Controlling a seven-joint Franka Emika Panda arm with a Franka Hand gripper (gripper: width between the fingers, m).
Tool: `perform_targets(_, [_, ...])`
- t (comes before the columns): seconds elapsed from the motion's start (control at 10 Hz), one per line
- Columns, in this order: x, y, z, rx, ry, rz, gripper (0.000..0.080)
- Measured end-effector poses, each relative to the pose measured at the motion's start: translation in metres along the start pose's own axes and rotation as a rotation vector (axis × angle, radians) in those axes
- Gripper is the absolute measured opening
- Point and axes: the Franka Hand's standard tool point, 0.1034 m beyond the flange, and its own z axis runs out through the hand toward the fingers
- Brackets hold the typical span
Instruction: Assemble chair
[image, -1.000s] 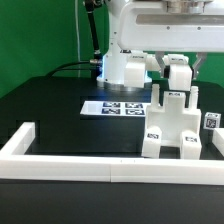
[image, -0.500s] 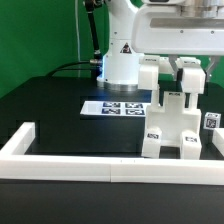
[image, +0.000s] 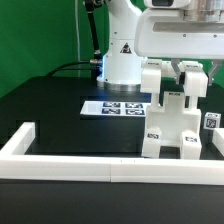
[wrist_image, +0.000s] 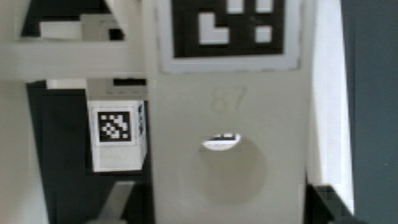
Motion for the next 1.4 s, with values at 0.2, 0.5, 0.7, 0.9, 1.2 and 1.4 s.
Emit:
perform_targets(0.2, [-0.0027, 0.0007, 0.0032, -0.001, -0.003, 0.021, 0.0288])
perform_targets(0.5, [-0.0036, 0.0009, 0.0051, 0.0, 0.002, 0.033, 0.0288])
perform_targets(0.7, [-0.0033, 0.0006, 0.0051, 0.0, 0.004, 0.032, 0.0288])
perform_targets(0.9, [-0.0032, -0.0016, 0.005, 0.001, 0.007, 0.029, 0.0288])
perform_targets(1.2, [-0.003, -0.0012, 0.0049, 0.001, 0.007, 0.03, 0.0288])
perform_targets(1.4, [-0.0046, 0.0015, 0.0049, 0.001, 0.007, 0.034, 0.0288])
